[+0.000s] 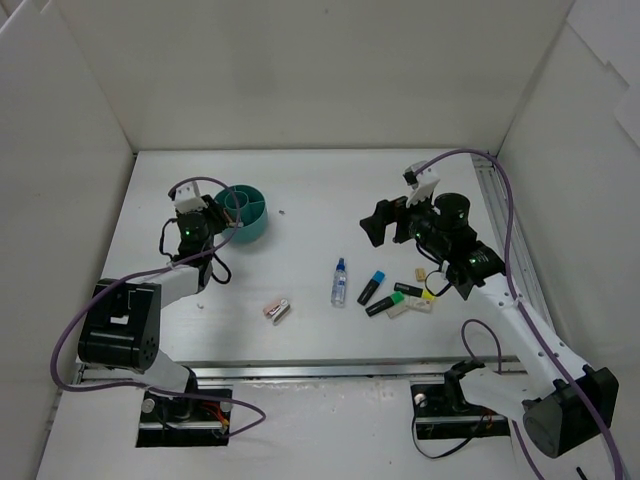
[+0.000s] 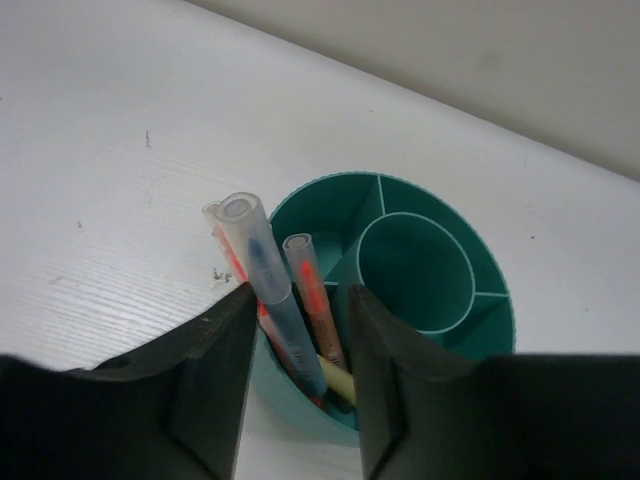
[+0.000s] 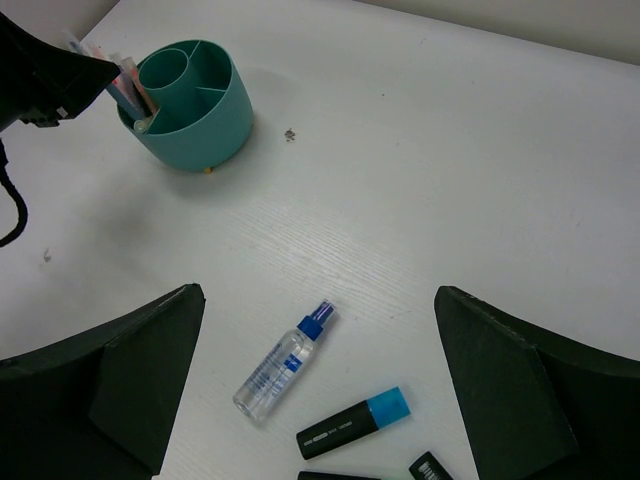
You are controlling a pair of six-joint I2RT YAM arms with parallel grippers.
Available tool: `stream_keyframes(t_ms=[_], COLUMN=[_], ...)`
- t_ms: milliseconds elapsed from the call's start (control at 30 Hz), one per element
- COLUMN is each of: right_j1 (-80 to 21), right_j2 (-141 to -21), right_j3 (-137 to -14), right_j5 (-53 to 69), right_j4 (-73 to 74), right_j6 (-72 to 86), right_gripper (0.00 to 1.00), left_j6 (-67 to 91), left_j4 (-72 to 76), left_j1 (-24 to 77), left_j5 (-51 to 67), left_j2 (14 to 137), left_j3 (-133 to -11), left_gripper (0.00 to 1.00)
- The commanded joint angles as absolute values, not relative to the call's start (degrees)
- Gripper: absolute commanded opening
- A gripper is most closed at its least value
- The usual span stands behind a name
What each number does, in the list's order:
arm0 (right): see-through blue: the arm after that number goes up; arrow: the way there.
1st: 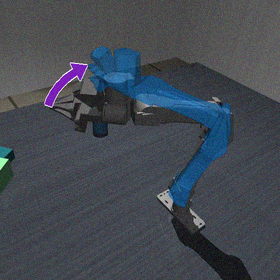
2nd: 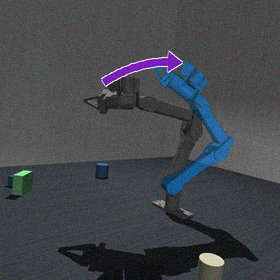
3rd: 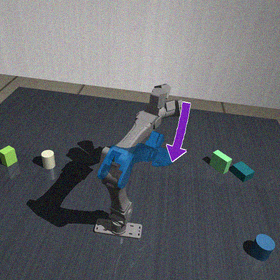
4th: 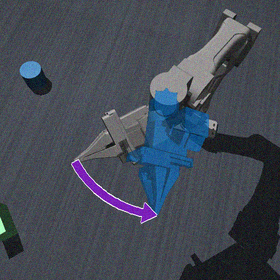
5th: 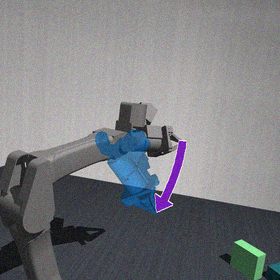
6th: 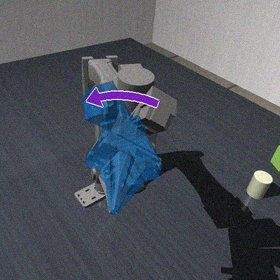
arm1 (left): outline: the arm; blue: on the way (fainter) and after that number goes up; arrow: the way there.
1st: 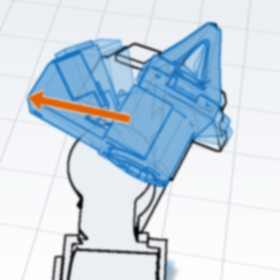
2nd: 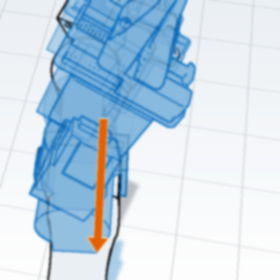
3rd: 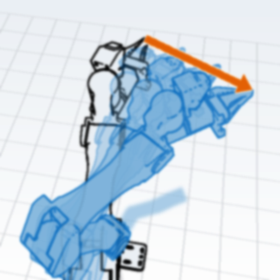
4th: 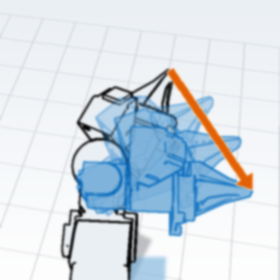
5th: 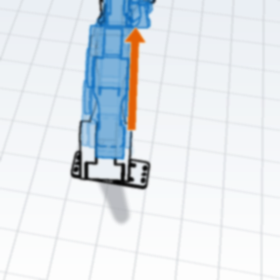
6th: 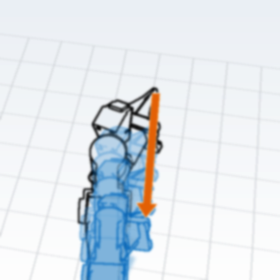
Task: Sort the stationery into containers
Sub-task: Place the pen in the storage box, then pick up the pen from the center of the board.
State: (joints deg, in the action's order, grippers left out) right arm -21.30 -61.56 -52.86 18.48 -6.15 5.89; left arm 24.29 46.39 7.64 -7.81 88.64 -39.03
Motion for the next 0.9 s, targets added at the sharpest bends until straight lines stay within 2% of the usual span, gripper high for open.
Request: stream_keyframes(t_ms=[0,33,167,400,467,500,700,867], right_j1=[-21.0,-20.7,-20.7,-20.7,-20.7,-20.6,-20.3,-20.4], right_j2=[-61.4,-61.3,-60.6,-59.5,-59.9,-60.2,-67.7,-70.4], right_j3=[-52.9,-53.0,-52.6,-51.9,-52.0,-52.8,-55.6,-54.0], right_j5=[19.5,19.6,19.6,17.8,16.3,14.0,6.0,2.8], right_j4=[-9.4,-9.1,-9.1,-8.1,-7.3,-5.3,4.6,5.9], right_j6=[5.7,5.7,5.9,7.0,8.2,9.8,19.8,26.5], right_gripper=[0.98,0.98,0.98,0.98,0.98,0.98,0.98,0.98], left_j6=[25.4,25.1,24.5,23.5,23.5,23.2,22.4,22.9], left_j4=[48.5,48.4,46.3,42.7,39.9,38.1,1.6,-5.2], left_j1=[7.1,7.1,7.1,7.6,8.2,8.2,9.5,12.0], left_j5=[-10.0,-9.6,-8.8,-7.3,-7.2,-6.2,-0.7,7.7], left_j2=[85.0,84.6,83.2,78.5,76.4,73.9,68.4,60.8], left_j3=[-39.5,-39.4,-40.1,-41.1,-41.6,-42.4,-57.6,-54.0], left_gripper=[0.37,0.54,0.67,0.78,0.97,1.00,1.00,1.00])
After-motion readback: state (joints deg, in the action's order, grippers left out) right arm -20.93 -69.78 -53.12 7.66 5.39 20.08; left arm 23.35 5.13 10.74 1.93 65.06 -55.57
